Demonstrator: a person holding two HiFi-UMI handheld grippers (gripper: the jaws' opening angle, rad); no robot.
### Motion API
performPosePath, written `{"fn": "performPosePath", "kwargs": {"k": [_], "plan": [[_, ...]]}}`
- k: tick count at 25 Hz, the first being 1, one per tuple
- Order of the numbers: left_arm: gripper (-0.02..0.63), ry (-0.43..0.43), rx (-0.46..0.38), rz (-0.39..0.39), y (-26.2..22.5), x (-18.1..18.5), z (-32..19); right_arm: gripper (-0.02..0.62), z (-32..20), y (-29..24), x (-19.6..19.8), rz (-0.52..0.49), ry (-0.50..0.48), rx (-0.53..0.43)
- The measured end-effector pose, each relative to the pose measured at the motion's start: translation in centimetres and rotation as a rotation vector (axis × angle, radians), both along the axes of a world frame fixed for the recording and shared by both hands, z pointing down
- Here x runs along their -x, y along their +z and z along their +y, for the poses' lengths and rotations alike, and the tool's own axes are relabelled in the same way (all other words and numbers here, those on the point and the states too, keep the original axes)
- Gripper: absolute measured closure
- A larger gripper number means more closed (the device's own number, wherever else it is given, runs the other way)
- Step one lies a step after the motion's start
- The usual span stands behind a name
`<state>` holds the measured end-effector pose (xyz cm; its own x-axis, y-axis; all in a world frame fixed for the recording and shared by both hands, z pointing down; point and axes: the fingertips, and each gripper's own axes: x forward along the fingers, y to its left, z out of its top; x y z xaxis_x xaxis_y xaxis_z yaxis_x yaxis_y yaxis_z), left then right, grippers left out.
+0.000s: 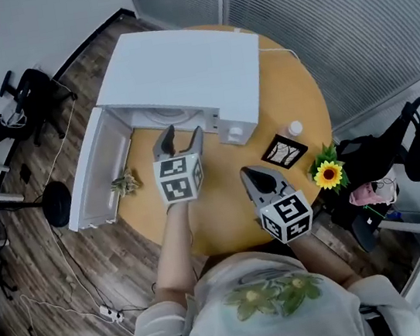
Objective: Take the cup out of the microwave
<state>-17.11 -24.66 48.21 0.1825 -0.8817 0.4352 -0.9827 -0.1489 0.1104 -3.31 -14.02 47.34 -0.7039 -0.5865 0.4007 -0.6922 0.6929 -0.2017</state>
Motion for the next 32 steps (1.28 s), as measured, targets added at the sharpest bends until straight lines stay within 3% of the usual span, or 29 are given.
{"fn": "performPosePath", "kwargs": {"k": [12,22,32], "plan": [[0.345,0.032,0.121,-0.051,6.8,1.9,-5.2,0.578,-1.4,1.7,0.4,0.026,0.023,0.029],[0.348,0.019,0.154,-0.062,10.0,2.1,-7.5,0.578,-2.1,2.8,0.1,0.027,0.048,0.048],[0.393,0.009,0.190,-0.065,11.4,1.5,-9.3,0.578,-2.0,3.7,-0.5,0.032,0.062,0.067]]}}
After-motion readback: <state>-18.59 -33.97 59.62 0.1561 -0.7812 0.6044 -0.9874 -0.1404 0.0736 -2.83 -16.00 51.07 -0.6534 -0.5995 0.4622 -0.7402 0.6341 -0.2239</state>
